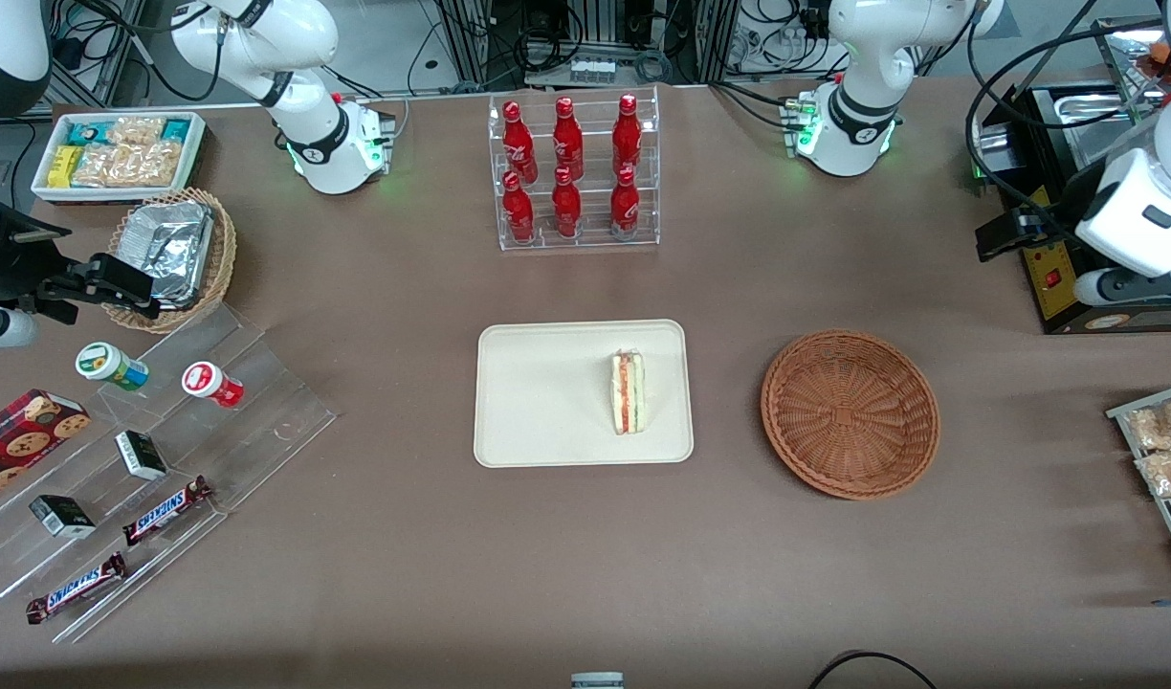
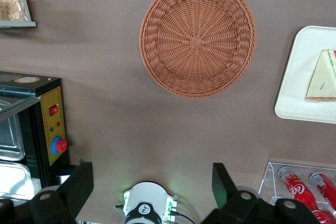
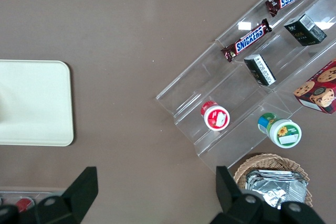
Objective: Place sandwich from basket to tray
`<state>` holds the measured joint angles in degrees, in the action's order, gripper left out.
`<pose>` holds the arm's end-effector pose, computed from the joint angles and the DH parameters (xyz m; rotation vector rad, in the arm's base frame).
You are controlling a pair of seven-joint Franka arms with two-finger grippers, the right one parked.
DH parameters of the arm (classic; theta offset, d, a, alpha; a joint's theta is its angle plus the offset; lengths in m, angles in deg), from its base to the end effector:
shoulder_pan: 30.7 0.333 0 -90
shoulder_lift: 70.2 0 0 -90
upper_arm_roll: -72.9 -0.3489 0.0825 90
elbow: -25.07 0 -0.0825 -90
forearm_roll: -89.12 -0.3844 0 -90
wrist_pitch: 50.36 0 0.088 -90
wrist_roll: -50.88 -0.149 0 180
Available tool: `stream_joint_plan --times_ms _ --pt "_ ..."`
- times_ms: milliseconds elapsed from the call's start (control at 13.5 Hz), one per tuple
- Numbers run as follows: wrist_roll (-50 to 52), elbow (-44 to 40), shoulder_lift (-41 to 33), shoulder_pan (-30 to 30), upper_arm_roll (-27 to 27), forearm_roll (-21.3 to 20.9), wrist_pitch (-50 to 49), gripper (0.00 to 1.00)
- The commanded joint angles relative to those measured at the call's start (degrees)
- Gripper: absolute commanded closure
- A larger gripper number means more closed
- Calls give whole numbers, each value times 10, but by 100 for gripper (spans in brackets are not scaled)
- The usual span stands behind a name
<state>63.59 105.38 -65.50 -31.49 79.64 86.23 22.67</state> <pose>0.5384 -0.0596 0.6260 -3.0469 -0.1517 0.3035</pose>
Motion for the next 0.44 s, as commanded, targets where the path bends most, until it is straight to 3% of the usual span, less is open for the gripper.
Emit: stream_joint_plan --times_ms 0,369 --pt "-7 -12 -12 -19 -2 -21 -20 0" --pt "-8 -3 -7 -19 -1 -16 -9 0"
